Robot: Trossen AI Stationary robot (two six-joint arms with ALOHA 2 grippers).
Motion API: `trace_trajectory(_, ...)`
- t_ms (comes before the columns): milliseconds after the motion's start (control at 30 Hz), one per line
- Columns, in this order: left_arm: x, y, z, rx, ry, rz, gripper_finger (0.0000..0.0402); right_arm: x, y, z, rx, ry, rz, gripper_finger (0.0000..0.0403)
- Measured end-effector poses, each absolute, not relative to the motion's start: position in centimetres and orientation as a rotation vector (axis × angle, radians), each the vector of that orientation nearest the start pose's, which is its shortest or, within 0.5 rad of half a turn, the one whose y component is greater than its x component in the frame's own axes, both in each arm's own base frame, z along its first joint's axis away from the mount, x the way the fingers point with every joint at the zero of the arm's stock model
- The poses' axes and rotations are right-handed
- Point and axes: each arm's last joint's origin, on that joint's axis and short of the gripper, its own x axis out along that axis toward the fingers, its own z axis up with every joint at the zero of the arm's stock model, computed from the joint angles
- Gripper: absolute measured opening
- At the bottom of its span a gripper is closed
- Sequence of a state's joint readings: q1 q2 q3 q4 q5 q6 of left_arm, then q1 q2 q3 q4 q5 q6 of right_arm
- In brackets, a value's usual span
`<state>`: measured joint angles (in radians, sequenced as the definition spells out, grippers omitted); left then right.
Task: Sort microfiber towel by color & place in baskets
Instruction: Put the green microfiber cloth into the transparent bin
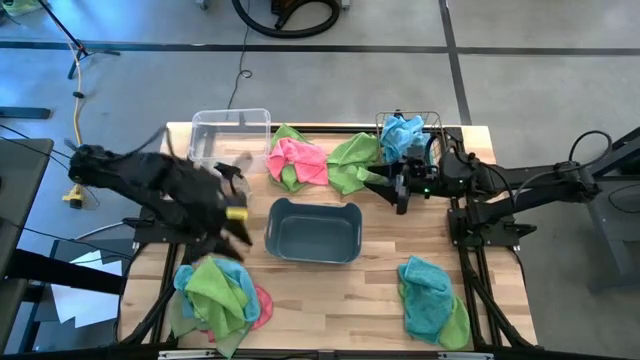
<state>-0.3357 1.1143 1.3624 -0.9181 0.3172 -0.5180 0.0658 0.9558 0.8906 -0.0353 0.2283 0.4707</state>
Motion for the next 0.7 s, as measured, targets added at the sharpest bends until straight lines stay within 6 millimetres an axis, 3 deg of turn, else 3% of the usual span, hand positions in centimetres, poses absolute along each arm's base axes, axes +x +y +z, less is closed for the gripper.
trace_trajectory(133,18.9,-10.8,37.4,-0.454,1.092,-0.411,0.0247,20.4,0.7,34.9,0.418,0.130,-0.196,0.0279)
trace_trajectory(300,18.5,-14.5,34.1,-0.337,1.351,-0.288,0.0250,19.9,0.7,34.0,0.384,0.242,-0.218,0.0279)
trace_trajectory(567,17.2,-20.1,29.9,-0.074,1.472,-0.122,0.0250,19.6,0.6,33.2,0.324,0.331,-0.225,0.0279)
trace_trajectory(700,16.4,-21.6,28.3,0.037,1.526,-0.048,0.0250,19.6,0.6,33.1,0.324,0.333,-0.226,0.0280)
